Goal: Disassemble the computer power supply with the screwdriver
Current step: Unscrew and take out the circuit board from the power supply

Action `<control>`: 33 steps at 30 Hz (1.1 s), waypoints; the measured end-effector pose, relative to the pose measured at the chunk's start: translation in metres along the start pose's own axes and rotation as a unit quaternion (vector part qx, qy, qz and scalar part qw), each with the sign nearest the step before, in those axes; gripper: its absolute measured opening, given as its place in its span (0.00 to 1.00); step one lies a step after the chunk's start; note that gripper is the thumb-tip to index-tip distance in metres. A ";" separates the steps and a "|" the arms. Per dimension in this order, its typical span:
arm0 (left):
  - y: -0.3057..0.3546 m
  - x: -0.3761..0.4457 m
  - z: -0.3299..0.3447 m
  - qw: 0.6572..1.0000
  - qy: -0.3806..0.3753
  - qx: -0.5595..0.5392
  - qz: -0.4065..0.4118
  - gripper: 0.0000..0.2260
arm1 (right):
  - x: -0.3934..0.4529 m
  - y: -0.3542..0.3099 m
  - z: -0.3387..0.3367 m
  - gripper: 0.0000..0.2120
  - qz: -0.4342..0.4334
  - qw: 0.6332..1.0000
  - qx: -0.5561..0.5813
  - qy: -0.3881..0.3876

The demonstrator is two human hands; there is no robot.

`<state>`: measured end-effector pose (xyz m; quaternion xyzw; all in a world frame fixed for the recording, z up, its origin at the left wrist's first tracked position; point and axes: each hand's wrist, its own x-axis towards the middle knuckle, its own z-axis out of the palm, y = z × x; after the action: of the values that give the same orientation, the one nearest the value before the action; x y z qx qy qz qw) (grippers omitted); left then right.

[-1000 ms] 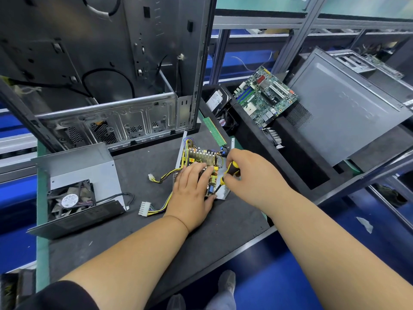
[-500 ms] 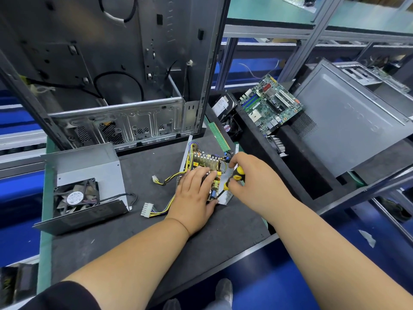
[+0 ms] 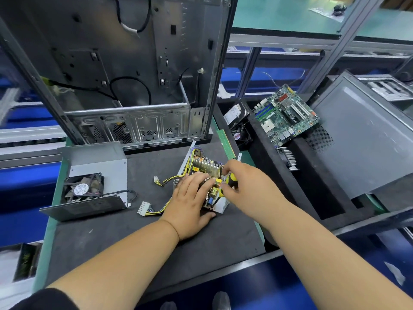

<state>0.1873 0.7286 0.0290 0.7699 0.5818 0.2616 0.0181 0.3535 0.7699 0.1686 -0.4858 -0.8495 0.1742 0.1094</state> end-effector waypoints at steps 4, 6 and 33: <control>0.005 0.002 -0.009 0.999 -0.036 -0.006 -0.020 0.41 | 0.003 0.007 -0.003 0.07 -0.052 0.998 0.012 -0.022; 0.010 0.003 -0.014 0.999 -0.036 -0.012 -0.028 0.39 | 0.005 0.010 -0.003 0.05 -0.077 0.997 -0.003 -0.028; 0.056 -0.014 -0.021 0.967 -0.023 0.017 -0.252 0.16 | 0.016 0.045 -0.019 0.06 -0.181 0.975 0.107 -0.071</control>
<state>0.2259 0.6924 0.0604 0.6041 0.7609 0.2215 0.0838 0.3874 0.8085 0.1678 -0.2958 -0.9055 0.2750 0.1302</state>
